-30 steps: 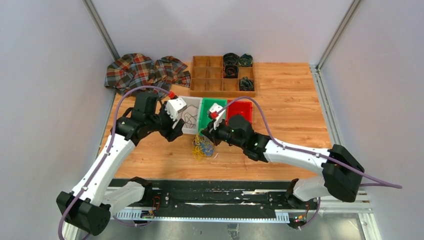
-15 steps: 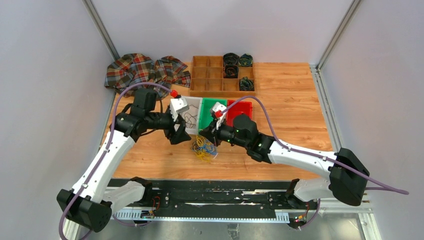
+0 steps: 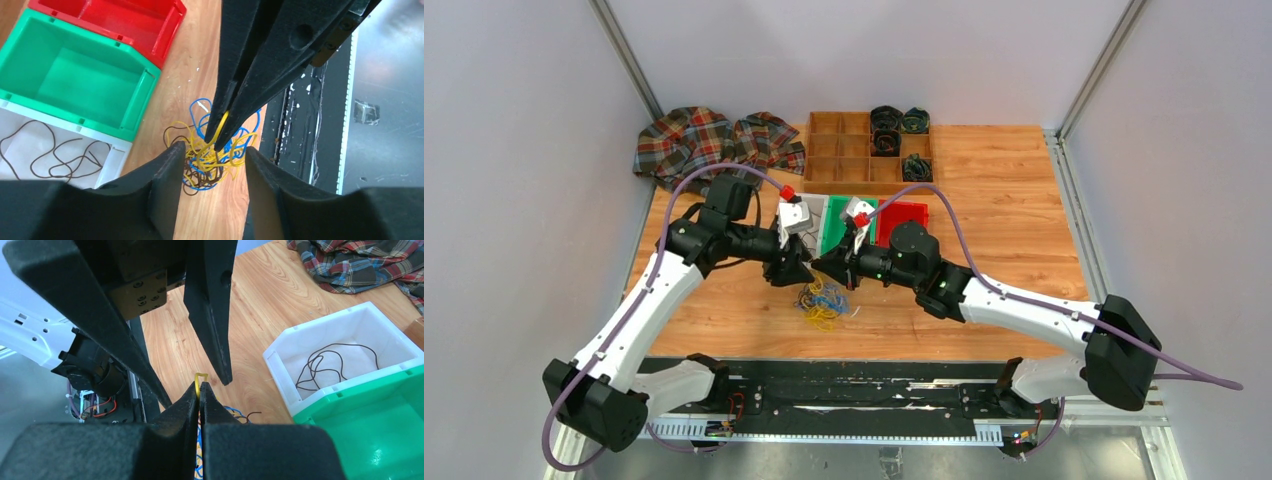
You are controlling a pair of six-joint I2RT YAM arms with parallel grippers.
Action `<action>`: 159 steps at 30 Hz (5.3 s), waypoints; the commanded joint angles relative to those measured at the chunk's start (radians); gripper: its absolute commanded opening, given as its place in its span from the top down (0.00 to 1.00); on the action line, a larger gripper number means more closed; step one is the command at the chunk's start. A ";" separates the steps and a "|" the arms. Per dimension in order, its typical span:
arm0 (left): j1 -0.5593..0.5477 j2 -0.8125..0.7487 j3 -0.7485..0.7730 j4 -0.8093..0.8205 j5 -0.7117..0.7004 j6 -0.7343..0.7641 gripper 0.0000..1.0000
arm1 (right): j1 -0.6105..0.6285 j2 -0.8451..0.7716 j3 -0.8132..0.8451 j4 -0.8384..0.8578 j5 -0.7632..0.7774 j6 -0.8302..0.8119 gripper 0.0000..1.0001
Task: Untangle the cables
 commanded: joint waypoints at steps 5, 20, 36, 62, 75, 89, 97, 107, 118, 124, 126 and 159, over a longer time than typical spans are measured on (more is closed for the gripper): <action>-0.032 0.018 -0.021 0.017 -0.065 0.073 0.84 | 0.001 -0.005 0.038 0.007 -0.033 0.010 0.99; -0.032 -0.058 0.075 0.025 -0.152 -0.120 0.99 | 0.017 0.003 0.012 -0.040 0.172 -0.017 0.68; -0.032 -0.105 0.194 -0.056 -0.059 -0.234 0.99 | 0.116 0.175 0.048 0.130 0.545 -0.083 0.49; -0.031 -0.043 0.758 -0.077 -0.368 -0.175 0.99 | 0.137 0.235 -0.285 0.226 0.526 0.094 0.54; -0.031 0.043 1.002 0.250 -0.665 -0.204 1.00 | 0.141 0.136 -0.288 0.067 0.444 0.093 0.49; -0.032 0.014 0.931 0.487 -0.822 -0.256 1.00 | 0.148 0.032 -0.259 -0.046 0.424 0.059 0.46; -0.032 0.031 0.978 0.383 -0.707 -0.312 1.00 | 0.148 -0.055 -0.166 -0.103 0.453 -0.027 0.32; -0.032 -0.033 0.857 0.348 -0.635 -0.325 1.00 | 0.149 0.056 0.091 -0.106 0.349 -0.160 0.28; -0.032 -0.043 0.899 0.320 -0.624 -0.303 1.00 | 0.167 0.341 0.314 -0.045 0.209 -0.224 0.25; -0.031 -0.037 0.964 0.315 -0.630 -0.282 1.00 | 0.167 0.476 0.340 -0.015 0.238 -0.206 0.31; -0.032 -0.035 0.987 0.328 -0.643 -0.273 1.00 | 0.165 0.505 0.313 0.021 0.262 -0.190 0.34; -0.031 -0.018 1.020 1.008 -1.033 -0.124 0.99 | 0.173 0.444 -0.146 0.346 0.298 0.019 0.36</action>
